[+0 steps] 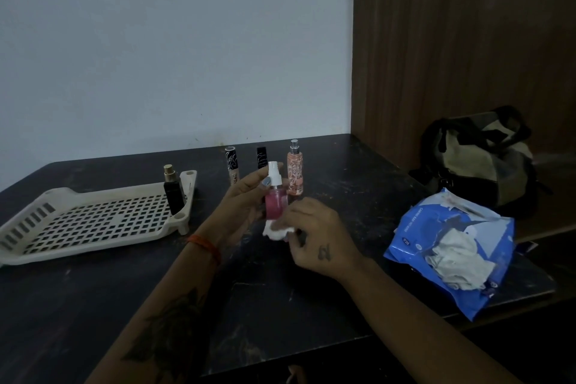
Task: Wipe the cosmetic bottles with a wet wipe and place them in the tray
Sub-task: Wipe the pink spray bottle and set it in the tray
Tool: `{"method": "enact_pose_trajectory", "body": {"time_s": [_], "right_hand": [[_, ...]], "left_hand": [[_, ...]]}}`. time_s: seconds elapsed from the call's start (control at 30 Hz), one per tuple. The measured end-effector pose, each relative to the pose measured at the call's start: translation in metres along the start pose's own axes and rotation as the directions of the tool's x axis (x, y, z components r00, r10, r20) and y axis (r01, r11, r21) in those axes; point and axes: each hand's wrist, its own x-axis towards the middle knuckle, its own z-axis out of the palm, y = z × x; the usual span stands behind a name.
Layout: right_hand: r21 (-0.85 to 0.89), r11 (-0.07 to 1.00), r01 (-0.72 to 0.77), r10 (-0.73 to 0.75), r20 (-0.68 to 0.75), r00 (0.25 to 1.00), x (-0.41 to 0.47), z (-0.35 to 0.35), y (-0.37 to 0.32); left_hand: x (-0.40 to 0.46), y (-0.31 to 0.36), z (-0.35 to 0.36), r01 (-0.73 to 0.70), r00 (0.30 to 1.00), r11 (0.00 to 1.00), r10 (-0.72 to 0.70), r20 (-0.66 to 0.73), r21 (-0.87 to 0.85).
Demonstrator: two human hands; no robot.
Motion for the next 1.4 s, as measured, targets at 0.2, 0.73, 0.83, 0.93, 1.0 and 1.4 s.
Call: {"method": "enact_pose_trajectory", "body": {"time_s": [0.2, 0.73, 0.83, 0.93, 1.0, 1.4], "right_hand": [[-0.049, 0.999, 0.003, -0.004, -0.025, 1.0, 0.0, 0.0, -0.001], [-0.073, 0.991, -0.11, 0.08, -0.322, 0.943, 0.013, 0.001, -0.006], [0.048, 0.986, -0.161, 0.167, -0.379, 0.91, 0.016, 0.002, -0.002], [0.109, 0.974, -0.196, 0.224, -0.392, 0.892, 0.018, 0.003, 0.001], [0.137, 0.966, -0.22, 0.257, -0.382, 0.888, 0.018, 0.006, 0.002], [0.075, 0.976, -0.205, 0.218, -0.303, 0.928, 0.016, 0.009, 0.001]], "left_hand": [[-0.002, 0.002, 0.003, -0.017, 1.0, 1.0, 0.017, 0.016, 0.023], [-0.009, 0.009, 0.008, -0.04, 0.999, 0.996, 0.039, 0.024, 0.076], [-0.01, 0.01, 0.009, -0.036, 0.999, 0.998, 0.035, 0.026, 0.06], [-0.01, 0.011, 0.009, -0.022, 0.999, 0.999, 0.02, 0.04, 0.043], [-0.009, 0.011, 0.009, -0.008, 0.999, 1.0, 0.007, 0.041, 0.014], [-0.007, 0.011, 0.013, -0.044, 0.999, 0.997, 0.042, 0.024, 0.062]]}}
